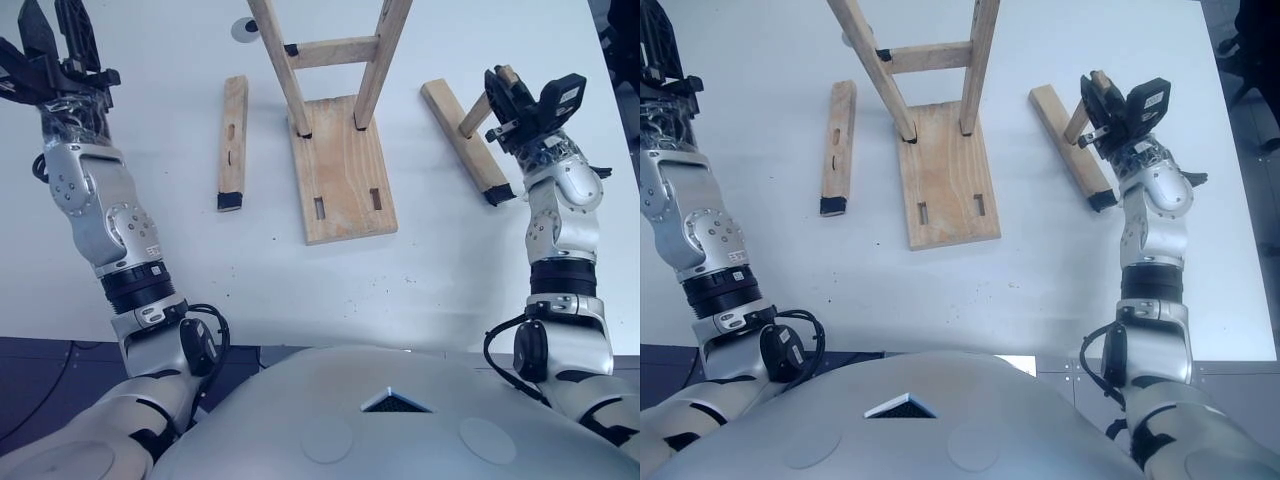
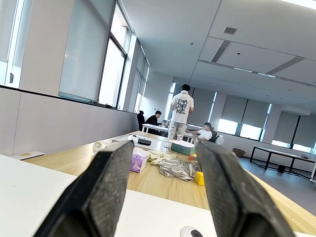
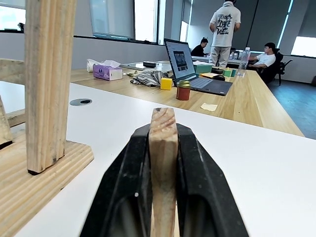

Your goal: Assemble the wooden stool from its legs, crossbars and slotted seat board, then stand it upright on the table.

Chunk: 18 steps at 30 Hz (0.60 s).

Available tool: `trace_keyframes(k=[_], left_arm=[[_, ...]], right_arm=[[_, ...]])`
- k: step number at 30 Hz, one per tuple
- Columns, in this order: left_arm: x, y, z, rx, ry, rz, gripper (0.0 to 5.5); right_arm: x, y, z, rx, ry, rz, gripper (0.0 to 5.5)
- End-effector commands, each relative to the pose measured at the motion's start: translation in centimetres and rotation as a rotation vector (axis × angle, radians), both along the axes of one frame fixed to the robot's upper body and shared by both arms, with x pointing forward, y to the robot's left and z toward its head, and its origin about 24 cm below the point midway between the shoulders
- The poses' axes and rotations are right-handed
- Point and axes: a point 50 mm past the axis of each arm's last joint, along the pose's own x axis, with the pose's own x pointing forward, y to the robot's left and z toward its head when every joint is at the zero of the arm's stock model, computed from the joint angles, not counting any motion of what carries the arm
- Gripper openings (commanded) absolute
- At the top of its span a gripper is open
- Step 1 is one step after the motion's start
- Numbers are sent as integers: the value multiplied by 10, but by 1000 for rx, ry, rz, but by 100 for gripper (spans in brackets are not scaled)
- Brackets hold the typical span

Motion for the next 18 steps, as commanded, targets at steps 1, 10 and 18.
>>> trace_keyframes(k=[1, 10, 18], left_arm=[[0, 4, -2, 14, 19, 11, 237], [2, 6, -7, 3, 35, 18, 237], [1, 9, -9, 7, 41, 36, 237]], right_arm=[[-42, -15, -77, -137, 456, 4, 40], [-47, -10, -83, 74, 572, 28, 40], [-29, -15, -54, 60, 469, 12, 40]])
